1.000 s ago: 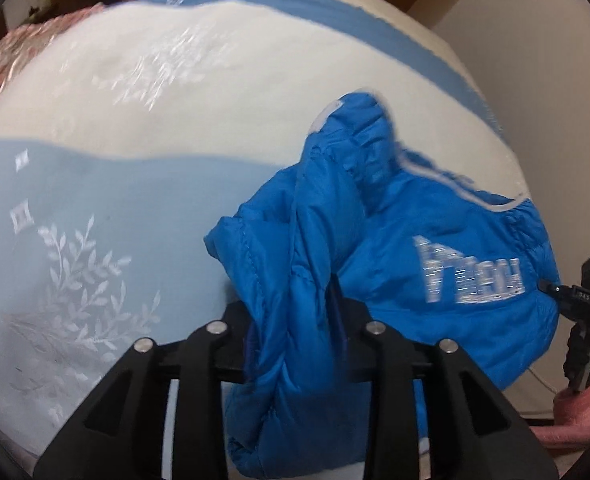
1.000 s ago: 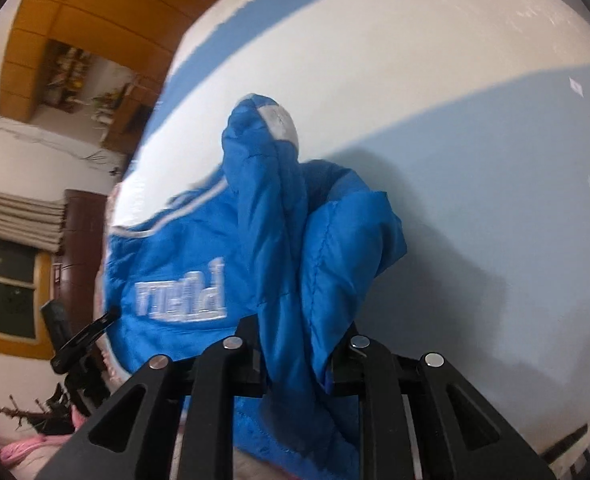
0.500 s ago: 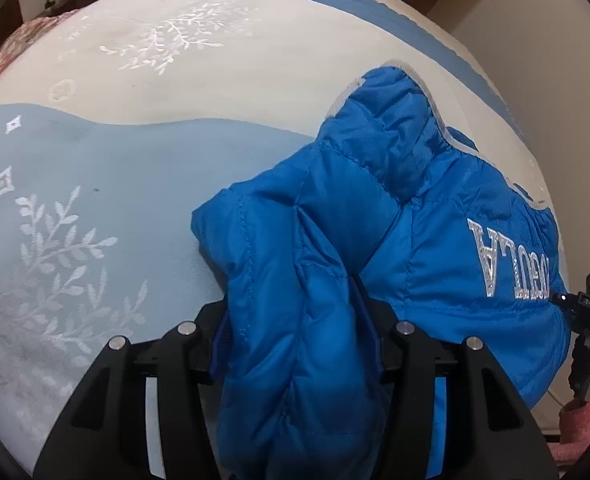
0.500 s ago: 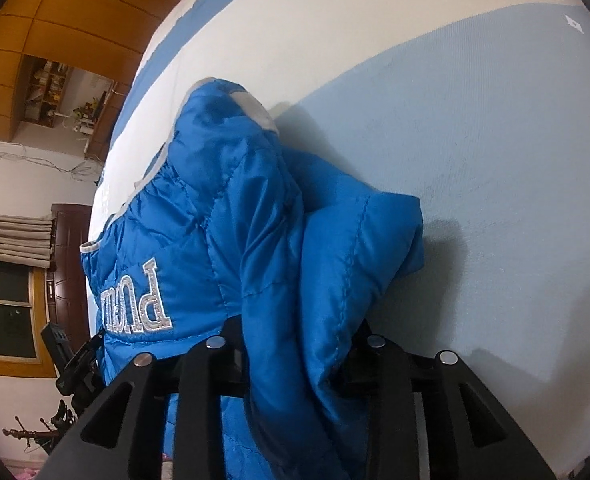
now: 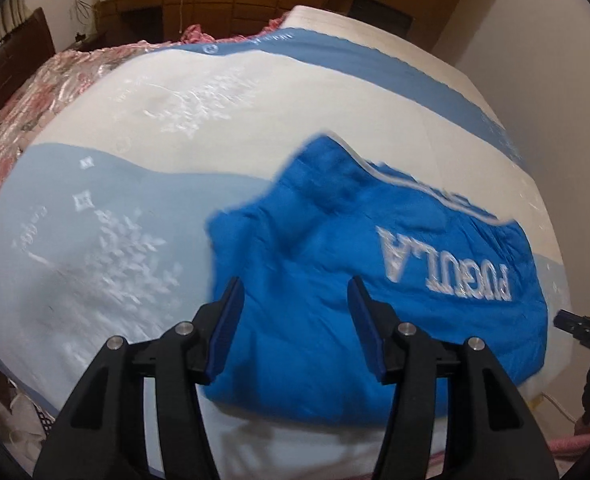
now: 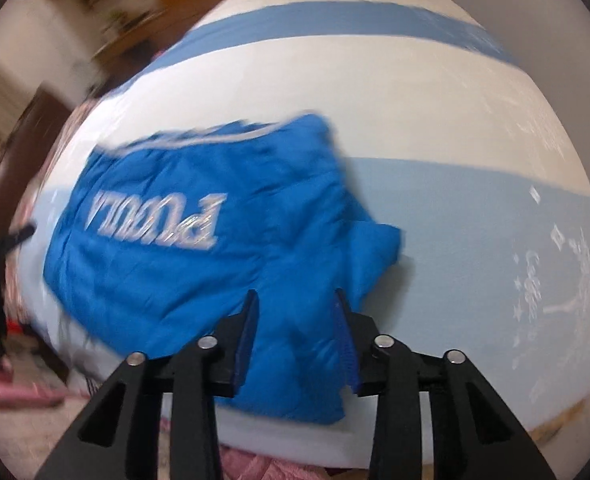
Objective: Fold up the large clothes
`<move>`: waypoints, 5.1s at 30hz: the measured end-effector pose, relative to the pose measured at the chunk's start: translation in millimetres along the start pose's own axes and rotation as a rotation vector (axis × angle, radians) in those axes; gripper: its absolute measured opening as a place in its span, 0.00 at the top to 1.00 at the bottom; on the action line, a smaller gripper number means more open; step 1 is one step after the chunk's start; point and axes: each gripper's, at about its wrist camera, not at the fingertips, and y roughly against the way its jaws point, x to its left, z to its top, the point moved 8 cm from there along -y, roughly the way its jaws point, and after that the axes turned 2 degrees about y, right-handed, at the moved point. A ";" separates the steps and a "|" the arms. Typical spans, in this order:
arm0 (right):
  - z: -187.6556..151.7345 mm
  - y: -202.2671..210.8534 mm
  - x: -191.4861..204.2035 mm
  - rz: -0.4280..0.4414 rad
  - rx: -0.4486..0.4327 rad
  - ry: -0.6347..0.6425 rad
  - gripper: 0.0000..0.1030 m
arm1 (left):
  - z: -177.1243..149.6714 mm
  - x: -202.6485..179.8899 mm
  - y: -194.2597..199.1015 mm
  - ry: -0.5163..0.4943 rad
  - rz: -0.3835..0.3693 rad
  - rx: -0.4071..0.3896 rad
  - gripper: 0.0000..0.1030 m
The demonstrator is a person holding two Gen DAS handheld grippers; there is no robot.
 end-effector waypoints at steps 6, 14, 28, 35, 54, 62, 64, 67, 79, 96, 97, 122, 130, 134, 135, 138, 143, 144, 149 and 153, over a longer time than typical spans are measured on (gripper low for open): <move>-24.3 -37.1 -7.4 -0.015 0.104 -0.001 0.79 | -41.1 -3.5 -38.6 -0.003 0.041 0.072 0.49; -36.4 -67.5 -17.4 0.059 0.120 -0.061 0.81 | -55.4 -1.2 -62.5 0.000 0.063 0.082 0.48; -24.7 -7.7 5.8 0.096 0.036 -0.003 0.75 | -61.3 28.7 14.1 0.090 0.218 0.056 0.35; -27.0 -37.3 7.0 0.059 0.113 -0.011 0.75 | -71.9 41.7 20.5 0.134 0.240 0.055 0.32; -26.7 -65.6 2.3 0.053 0.181 -0.058 0.78 | -73.1 64.4 16.2 0.194 0.152 0.044 0.31; -26.7 -64.5 1.5 0.044 0.181 -0.068 0.78 | -75.2 72.7 -1.2 0.341 -0.040 0.085 0.28; -27.1 -64.4 1.9 0.046 0.181 -0.069 0.78 | -76.6 77.0 -6.8 0.391 -0.087 0.084 0.28; -27.2 -64.5 2.1 0.054 0.182 -0.074 0.78 | -78.8 82.6 -17.4 0.477 -0.168 0.087 0.28; -26.0 -65.3 1.1 0.057 0.189 -0.063 0.78 | -58.3 85.9 -62.1 0.581 -0.355 0.059 0.29; -25.3 -68.3 1.3 0.072 0.191 -0.058 0.78 | -71.0 81.2 -64.3 0.559 -0.335 0.052 0.65; -25.6 -68.9 1.4 0.072 0.191 -0.057 0.78 | -73.6 83.2 -67.9 0.559 -0.341 0.057 0.63; -7.5 20.2 -23.0 0.092 0.010 -0.069 0.64 | -4.0 -22.6 36.5 0.271 -0.237 -0.139 0.72; -3.3 28.5 -23.6 0.106 -0.013 -0.063 0.64 | 0.4 -122.9 54.2 -0.002 -0.228 -0.166 0.72; -6.0 27.9 -22.9 0.118 -0.010 -0.057 0.64 | -0.1 -152.0 43.4 -0.069 -0.196 -0.150 0.72; -6.8 28.3 -23.2 0.119 -0.012 -0.057 0.64 | -0.5 -157.7 41.3 -0.078 -0.201 -0.145 0.72; -8.0 29.7 -29.0 0.123 -0.015 -0.063 0.64 | -4.8 -173.3 32.9 -0.122 -0.214 -0.128 0.72; -11.5 27.1 -34.8 0.124 -0.010 -0.074 0.64 | -13.8 -199.5 14.4 -0.185 -0.233 -0.084 0.72; -12.3 26.6 -35.0 0.123 -0.009 -0.074 0.64 | -15.9 -203.3 9.8 -0.195 -0.237 -0.072 0.72; -15.9 24.2 -37.7 0.121 -0.004 -0.080 0.64 | -26.4 -213.3 -17.5 -0.206 -0.270 0.004 0.71; -17.9 20.7 -39.6 0.115 0.005 -0.083 0.64 | -36.4 -220.1 -39.9 -0.215 -0.283 0.063 0.69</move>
